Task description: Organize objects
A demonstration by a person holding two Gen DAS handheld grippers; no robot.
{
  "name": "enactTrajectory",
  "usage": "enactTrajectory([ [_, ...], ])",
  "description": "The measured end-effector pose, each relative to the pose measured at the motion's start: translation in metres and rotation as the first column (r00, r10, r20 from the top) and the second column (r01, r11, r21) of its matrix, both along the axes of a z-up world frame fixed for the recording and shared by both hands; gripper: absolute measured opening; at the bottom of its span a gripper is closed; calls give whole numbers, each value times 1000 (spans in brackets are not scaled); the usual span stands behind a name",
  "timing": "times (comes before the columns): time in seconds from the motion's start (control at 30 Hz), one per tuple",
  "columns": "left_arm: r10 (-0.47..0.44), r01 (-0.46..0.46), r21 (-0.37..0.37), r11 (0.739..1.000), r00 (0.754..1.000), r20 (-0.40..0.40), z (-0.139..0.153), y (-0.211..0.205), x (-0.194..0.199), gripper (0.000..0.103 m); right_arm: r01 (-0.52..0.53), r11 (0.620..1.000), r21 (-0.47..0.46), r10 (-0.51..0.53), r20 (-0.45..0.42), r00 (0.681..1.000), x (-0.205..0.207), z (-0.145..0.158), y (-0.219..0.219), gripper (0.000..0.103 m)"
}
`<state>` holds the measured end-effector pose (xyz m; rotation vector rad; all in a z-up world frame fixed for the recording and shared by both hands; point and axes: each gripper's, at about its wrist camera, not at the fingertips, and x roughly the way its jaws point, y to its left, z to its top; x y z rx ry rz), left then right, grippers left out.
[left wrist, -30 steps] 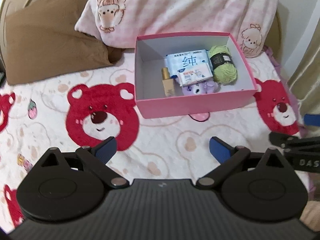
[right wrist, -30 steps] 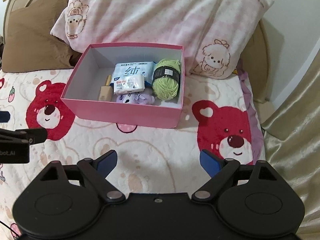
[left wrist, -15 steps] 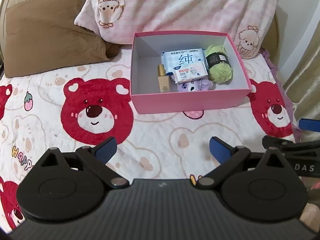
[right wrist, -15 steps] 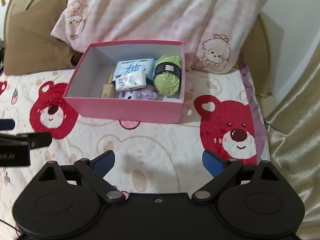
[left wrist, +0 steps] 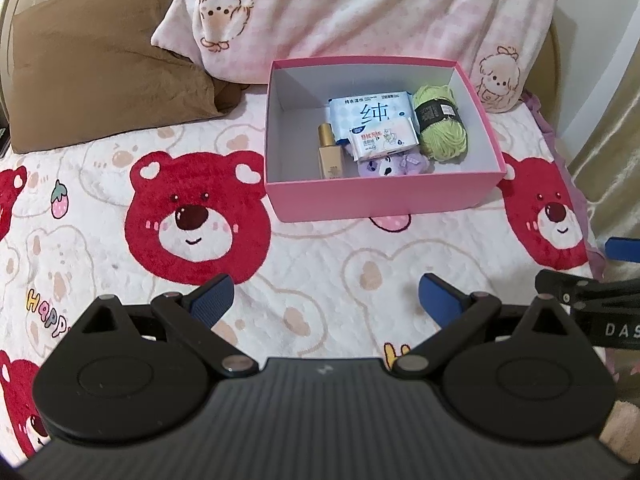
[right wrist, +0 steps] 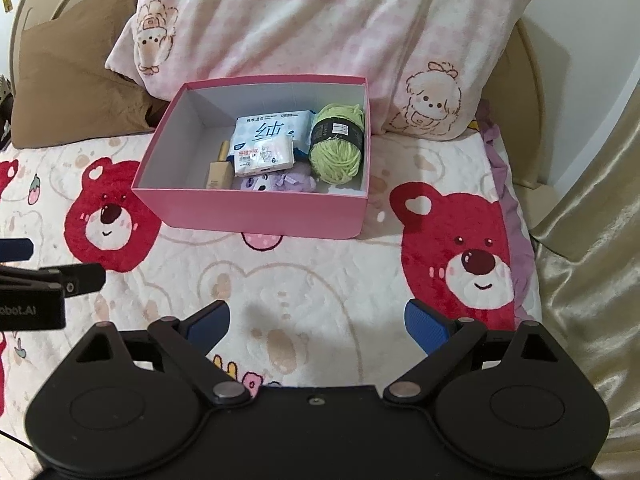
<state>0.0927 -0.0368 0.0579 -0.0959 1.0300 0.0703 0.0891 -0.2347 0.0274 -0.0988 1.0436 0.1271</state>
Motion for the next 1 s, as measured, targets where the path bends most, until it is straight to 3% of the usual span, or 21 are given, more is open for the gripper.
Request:
enactTrajectory([
  [1.0,46,-46,5,999,999,-15,-4,13,-12,100,7,999,-49,-6,29,1000,-13,7,5,96],
])
